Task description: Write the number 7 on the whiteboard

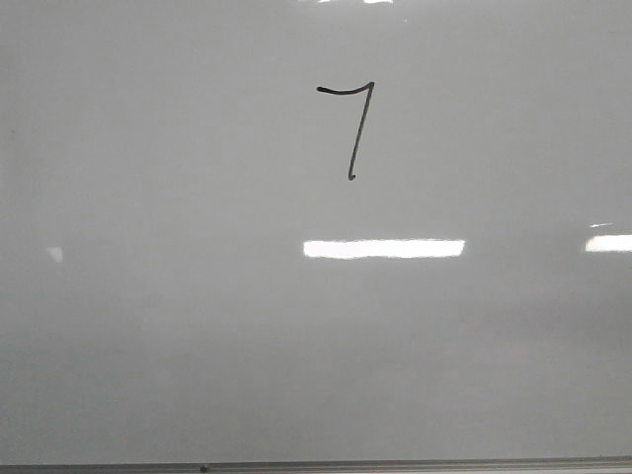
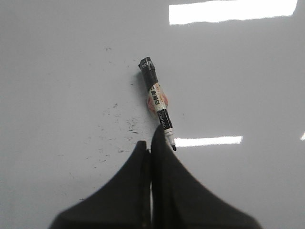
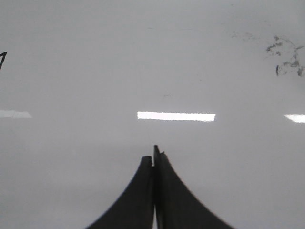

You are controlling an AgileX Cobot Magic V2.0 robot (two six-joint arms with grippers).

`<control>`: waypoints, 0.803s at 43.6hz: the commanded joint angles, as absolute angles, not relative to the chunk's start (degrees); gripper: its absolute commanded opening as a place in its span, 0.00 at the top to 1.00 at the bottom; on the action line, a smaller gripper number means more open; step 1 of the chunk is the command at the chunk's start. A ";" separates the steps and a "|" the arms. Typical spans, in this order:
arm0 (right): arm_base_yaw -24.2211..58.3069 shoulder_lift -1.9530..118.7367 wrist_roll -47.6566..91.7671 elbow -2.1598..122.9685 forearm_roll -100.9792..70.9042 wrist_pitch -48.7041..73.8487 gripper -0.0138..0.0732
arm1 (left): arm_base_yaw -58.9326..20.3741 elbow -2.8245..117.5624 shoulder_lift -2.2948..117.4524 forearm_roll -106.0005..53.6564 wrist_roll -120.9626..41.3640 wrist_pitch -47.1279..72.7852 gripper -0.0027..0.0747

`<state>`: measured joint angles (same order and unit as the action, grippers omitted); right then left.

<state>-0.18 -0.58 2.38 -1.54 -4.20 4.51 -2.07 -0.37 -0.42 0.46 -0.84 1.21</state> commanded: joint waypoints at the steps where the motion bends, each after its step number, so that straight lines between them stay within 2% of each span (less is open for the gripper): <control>1: -0.14 -1.62 2.75 -1.33 -4.49 0.00 0.98 | -2.23 -1.19 -1.15 0.00 -0.82 -3.43 0.99; 35: -0.14 -1.62 2.75 -1.33 -4.49 -4.75 0.98 | -2.23 -1.19 -1.15 0.00 -0.82 -3.43 0.99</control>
